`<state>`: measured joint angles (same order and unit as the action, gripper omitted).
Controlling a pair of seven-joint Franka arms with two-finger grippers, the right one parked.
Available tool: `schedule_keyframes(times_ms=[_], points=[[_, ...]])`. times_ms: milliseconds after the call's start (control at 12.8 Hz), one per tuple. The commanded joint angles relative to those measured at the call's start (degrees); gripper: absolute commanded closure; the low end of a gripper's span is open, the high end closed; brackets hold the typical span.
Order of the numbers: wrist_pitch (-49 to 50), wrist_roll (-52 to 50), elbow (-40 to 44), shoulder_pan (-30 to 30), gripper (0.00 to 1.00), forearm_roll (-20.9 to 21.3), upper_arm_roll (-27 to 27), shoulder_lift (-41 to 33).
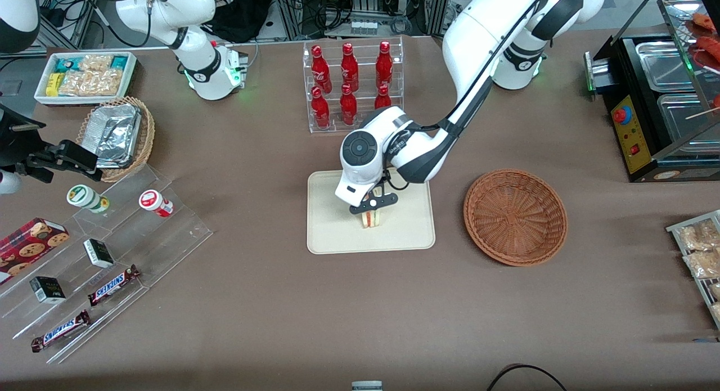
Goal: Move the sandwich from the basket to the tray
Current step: 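Lower the sandwich onto the tray and open the left gripper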
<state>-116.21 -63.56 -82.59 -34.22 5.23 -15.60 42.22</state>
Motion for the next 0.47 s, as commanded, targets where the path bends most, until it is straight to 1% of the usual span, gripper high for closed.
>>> schedule_keyframes(times_ms=[0,78,157,235,314,392], points=[[0.19,-2.18,2.61,-1.03,0.94,2.15,0.65,1.72],[0.19,-2.27,2.61,-1.03,0.91,2.76,0.65,1.81],[0.19,-2.27,2.61,-0.94,0.75,3.29,0.65,1.81],[0.19,-2.01,2.61,-0.85,0.31,3.3,0.65,1.9],[0.19,-2.27,2.61,-0.85,0.0,3.3,0.65,1.9],[0.19,-2.18,2.61,-0.85,0.0,3.21,0.65,1.9]])
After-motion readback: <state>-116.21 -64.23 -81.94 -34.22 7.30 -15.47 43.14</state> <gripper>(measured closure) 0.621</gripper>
